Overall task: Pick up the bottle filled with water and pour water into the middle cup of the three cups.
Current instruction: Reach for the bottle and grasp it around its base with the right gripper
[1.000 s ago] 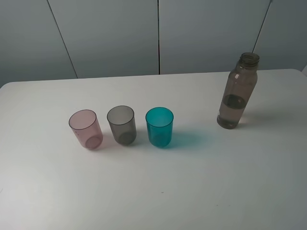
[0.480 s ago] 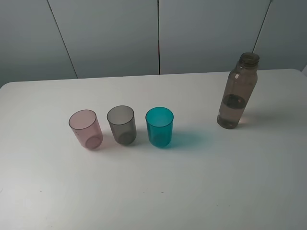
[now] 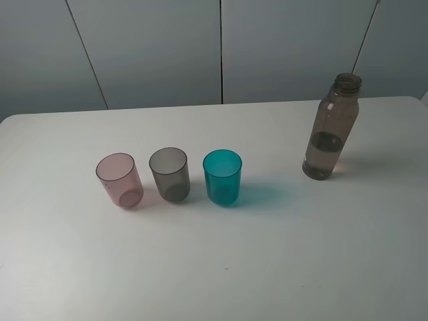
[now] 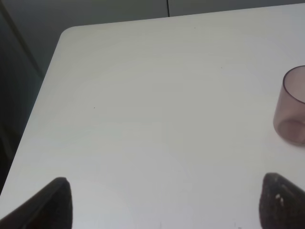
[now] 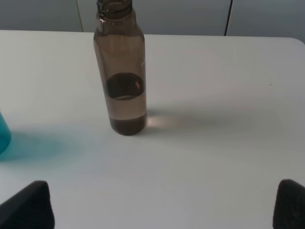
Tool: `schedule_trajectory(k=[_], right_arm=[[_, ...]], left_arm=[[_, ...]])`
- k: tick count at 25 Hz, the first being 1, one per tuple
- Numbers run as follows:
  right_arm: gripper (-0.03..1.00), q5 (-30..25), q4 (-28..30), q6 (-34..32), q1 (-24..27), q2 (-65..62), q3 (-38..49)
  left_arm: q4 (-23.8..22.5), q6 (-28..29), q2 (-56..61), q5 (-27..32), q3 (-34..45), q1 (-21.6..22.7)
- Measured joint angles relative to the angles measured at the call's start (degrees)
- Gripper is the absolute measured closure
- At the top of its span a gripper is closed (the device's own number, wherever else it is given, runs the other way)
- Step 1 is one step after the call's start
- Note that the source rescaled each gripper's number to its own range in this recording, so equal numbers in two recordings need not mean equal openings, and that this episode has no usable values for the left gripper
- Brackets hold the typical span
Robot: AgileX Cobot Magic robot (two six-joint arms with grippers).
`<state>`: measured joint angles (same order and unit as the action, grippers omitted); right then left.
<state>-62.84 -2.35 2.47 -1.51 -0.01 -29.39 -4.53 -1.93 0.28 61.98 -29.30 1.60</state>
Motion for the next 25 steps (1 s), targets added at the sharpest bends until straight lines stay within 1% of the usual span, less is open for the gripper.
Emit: schedule_trajectory(k=[25], right_arm=[[-0.03,0.0,0.0,0.0,0.0,0.0,0.0]], left_arm=[[0.0,0.21,0.0,0.0,0.0,0.0]])
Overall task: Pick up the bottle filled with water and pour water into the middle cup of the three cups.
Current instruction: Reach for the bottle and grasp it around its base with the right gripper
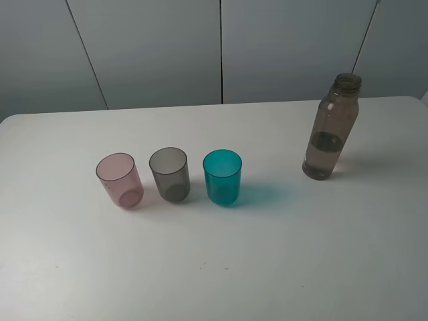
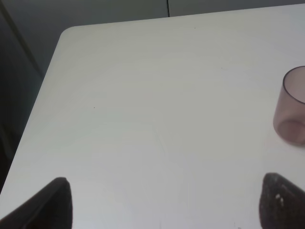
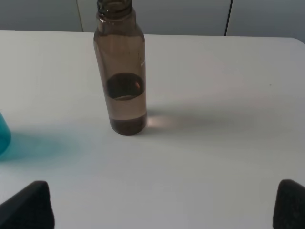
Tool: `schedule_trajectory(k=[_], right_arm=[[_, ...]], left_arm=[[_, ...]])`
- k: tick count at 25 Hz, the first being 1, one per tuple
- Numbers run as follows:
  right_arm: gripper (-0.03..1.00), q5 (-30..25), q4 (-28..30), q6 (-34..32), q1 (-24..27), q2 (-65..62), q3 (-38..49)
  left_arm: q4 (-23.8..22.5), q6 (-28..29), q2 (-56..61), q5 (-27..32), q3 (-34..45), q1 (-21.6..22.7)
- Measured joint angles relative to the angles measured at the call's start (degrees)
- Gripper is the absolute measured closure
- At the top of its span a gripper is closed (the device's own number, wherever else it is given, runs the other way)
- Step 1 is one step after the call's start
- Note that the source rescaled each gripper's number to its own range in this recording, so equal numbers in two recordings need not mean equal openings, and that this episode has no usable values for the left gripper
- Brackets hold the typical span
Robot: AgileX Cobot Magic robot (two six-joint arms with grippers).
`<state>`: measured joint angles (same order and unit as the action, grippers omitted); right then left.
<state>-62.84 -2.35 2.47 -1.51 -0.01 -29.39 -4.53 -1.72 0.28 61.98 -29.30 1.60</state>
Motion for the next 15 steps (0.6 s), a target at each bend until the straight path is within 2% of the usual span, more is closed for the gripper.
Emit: schedule_trajectory(k=[15], right_arm=[[-0.03,0.93,0.11,-1.74,0.0,3.09,-0.39]], left_arm=[[0.0,0.0,0.0,0.0,0.0,0.0]])
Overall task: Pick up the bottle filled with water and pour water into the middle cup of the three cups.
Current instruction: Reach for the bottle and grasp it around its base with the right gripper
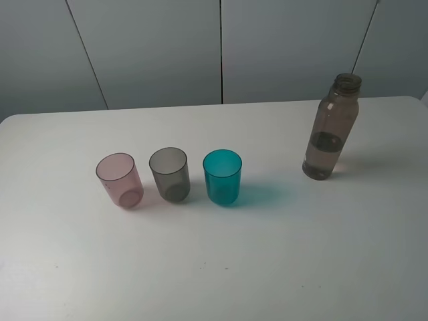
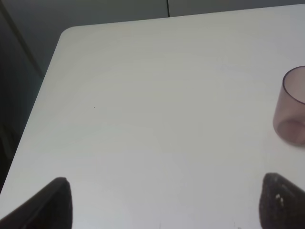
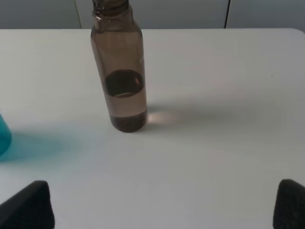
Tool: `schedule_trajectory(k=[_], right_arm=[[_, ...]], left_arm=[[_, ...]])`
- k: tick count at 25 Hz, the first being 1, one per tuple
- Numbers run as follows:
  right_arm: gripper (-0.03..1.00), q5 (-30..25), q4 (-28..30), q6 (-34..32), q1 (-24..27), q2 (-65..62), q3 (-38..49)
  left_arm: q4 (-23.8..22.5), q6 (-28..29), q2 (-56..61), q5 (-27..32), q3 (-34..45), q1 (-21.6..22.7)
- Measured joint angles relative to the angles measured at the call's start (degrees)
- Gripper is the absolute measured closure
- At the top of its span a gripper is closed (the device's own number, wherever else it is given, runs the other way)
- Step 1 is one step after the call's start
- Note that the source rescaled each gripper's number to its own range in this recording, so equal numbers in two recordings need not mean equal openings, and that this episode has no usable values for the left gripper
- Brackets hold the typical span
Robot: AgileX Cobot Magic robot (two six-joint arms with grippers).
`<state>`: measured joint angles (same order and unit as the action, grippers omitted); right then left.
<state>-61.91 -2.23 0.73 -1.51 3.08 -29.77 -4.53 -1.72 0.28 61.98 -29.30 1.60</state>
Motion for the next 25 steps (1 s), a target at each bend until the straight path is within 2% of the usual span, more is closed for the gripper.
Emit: schedule_trajectory(k=[8,16,18,22,25], right_arm=[[-0.03,12.93,0.0,0.0,0.0,21.81,-6.18],[-0.03,23.8,-2.79,0.35,-0.12,42.62,-5.87],[-0.03,27.41,-2.93,0.92,-1.98,45.97,-3.95],[-0.03,37.95,-3.18,2.47,-9.55,50.62,2.7],[-0.03,49.51,-3.32,2.85,-12.48,53.14,8.67]], left_arm=[[0.0,0.0,0.0,0.0,0.0,0.0],[0.0,0.0,0.0,0.0,0.0,0.0],[0.0,0.0,0.0,0.0,0.0,0.0],[0.0,0.0,0.0,0.0,0.0,0.0],[0.0,0.0,0.0,0.0,0.0,0.0]])
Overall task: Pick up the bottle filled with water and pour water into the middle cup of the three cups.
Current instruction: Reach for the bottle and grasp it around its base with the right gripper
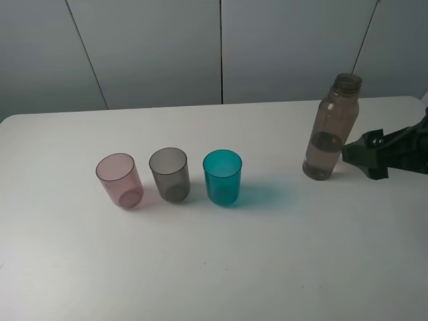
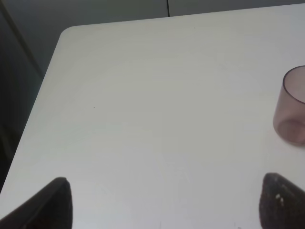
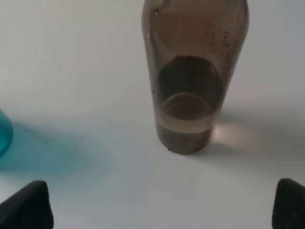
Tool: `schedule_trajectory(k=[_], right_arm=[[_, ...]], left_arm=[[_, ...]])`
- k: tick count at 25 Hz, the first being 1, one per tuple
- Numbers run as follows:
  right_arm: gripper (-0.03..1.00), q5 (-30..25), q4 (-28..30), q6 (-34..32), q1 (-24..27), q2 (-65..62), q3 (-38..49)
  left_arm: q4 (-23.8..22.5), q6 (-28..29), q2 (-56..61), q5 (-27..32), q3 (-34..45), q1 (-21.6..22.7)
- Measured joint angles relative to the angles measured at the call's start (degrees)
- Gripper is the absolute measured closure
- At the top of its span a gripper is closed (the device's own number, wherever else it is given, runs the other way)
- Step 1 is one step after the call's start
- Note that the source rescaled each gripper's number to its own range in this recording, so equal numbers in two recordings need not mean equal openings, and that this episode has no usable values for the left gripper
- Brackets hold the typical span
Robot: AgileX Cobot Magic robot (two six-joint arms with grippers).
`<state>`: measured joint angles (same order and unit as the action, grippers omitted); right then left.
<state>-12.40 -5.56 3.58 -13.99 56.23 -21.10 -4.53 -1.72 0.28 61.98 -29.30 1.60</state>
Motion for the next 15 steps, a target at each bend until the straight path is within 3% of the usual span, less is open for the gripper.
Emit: schedule_trajectory(k=[3,15], right_arm=[[-0.03,13.03,0.0,0.0,-0.22,2.95,5.48],[-0.03,49.37,0.0,0.0,-0.22,23.45,10.64]], left_arm=[[0.0,0.0,0.0,0.0,0.0,0.0],[0.0,0.0,0.0,0.0,0.0,0.0]])
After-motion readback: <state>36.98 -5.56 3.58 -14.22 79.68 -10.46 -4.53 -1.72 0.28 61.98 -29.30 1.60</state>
